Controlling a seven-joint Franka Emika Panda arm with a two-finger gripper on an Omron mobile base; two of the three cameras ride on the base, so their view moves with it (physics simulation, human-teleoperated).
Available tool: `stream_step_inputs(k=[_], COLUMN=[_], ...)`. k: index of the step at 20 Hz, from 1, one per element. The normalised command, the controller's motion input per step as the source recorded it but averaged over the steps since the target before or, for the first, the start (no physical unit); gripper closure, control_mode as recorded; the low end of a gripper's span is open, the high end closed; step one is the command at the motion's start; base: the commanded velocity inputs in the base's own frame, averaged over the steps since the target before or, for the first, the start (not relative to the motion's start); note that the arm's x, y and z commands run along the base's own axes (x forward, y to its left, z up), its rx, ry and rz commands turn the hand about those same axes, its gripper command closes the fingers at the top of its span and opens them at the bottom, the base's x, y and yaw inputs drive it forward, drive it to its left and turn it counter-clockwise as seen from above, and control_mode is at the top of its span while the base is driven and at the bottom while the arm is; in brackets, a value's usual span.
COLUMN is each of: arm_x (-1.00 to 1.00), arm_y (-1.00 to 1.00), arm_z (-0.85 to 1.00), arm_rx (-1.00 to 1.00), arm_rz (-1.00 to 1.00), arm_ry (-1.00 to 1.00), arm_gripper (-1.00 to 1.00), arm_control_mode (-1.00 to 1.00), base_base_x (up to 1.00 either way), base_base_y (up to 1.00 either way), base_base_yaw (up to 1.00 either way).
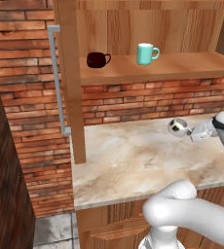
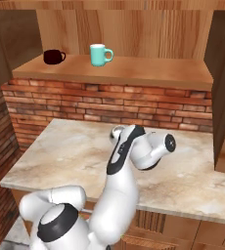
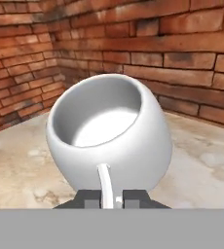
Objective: Pick the mug on the counter and place it in the cabinet with the handle facing the right, like the mugs already inside.
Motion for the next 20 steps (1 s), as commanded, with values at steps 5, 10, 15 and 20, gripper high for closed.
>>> stream_step_inputs(k=[5,10,15,20], arm_x=[-0.01,-0.18,-0.40,-0.44], arm_y=[0.45,0.36,0.25,0.13], arm_z=[0.35,0.19,0.12,0.22], arm_rx=[-0.20,-0.17,-0.11,-0.08], arm_rz=[0.00,0.00,0.00,0.00], arm_ry=[0.00,0.00,0.00,0.00], arm_gripper=[1.00,1.00,1.00,1.00], arm_control_mode=[-1.00,-1.00,-1.00,-1.00], base_base_x=[0.00,0.00,0.00,0.00], base_base_y=[0.00,0.00,0.00,0.00], base_base_yaw=[0.00,0.00,0.00,0.00])
